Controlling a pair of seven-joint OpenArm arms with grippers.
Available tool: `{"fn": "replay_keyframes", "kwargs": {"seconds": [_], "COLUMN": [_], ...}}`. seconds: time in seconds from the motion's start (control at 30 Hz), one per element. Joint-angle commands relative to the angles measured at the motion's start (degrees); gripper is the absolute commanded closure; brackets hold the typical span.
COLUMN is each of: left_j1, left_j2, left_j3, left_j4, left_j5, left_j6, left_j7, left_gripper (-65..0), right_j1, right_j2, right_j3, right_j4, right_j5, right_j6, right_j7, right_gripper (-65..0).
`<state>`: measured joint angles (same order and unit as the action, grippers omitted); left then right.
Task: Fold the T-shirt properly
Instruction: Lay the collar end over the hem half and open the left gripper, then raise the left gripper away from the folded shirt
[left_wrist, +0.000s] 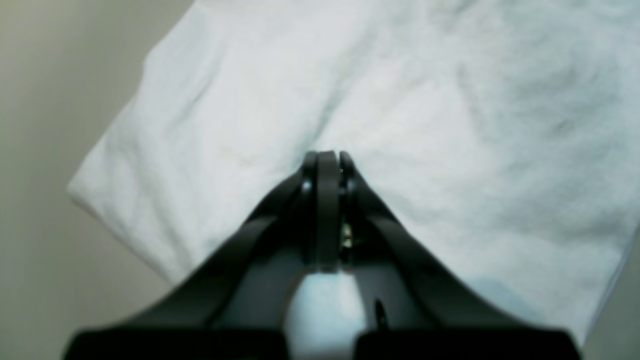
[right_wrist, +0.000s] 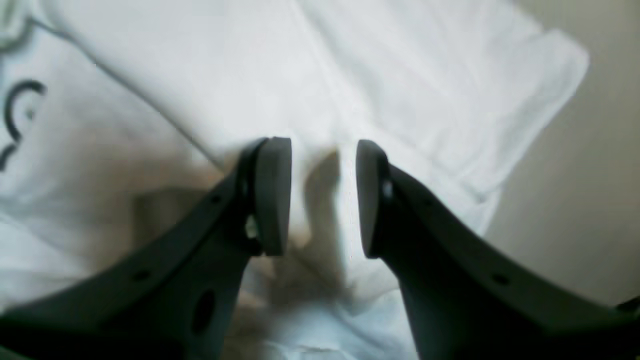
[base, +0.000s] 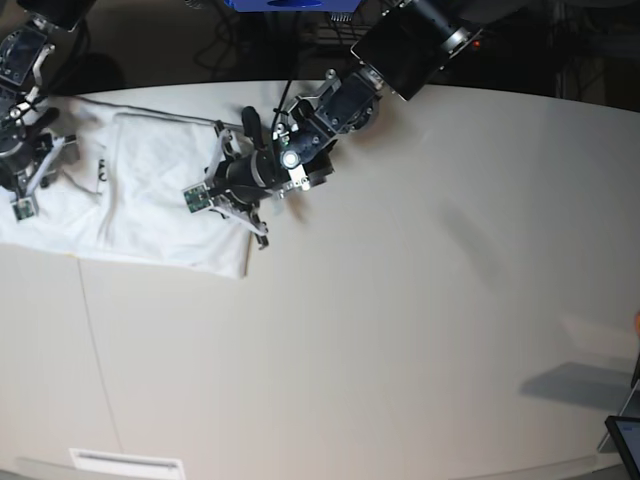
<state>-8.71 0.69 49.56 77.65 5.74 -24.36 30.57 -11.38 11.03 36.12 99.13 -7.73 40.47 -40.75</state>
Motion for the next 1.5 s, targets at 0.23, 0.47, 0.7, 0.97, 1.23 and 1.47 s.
{"fn": "replay_keyframes", "kwargs": {"seconds": [0.23,0.47,0.7,0.97,1.23,1.47], "left_j1": [4.18,9.11,15.52,21.68,23.52,22.2], "left_j2": [-3.46,-6.97,-9.88,-12.86,-13.83,-14.97], "left_j3": [-5.21,-12.51,-22.44,-24.02,-24.11,-28.42], "left_j4": [0.11,3.8,12.07,22.27,26.66,26.66], "left_j5": [1.95,2.04,2.04,2.04,2.04,2.13], "left_j6": [0.4,0.4,0.4,0.4,0.4,0.4], "left_j7": [3.94,3.94,6.84,9.39,11.67,11.59], "left_gripper": [0.0,0.0,0.0,0.0,0.0,0.0], "right_j1": [3.95,3.77,3.6,3.68,3.6,2.45], "right_j2": [1.59,1.59,1.41,1.32,1.24,1.24], "right_j3": [0.23,0.41,0.5,0.5,0.5,0.5], "right_j4": [4.03,4.12,4.12,4.12,4.12,4.21], "right_j5": [0.03,0.03,-0.05,-0.05,-0.05,-0.05], "right_j6": [-0.47,-0.47,-0.47,-0.47,-0.47,-0.47], "right_j7": [0.27,0.27,0.27,-2.02,-2.46,-2.46], "right_gripper": [-21.0,-21.0,-21.0,-21.0,-21.0,-21.0]}}
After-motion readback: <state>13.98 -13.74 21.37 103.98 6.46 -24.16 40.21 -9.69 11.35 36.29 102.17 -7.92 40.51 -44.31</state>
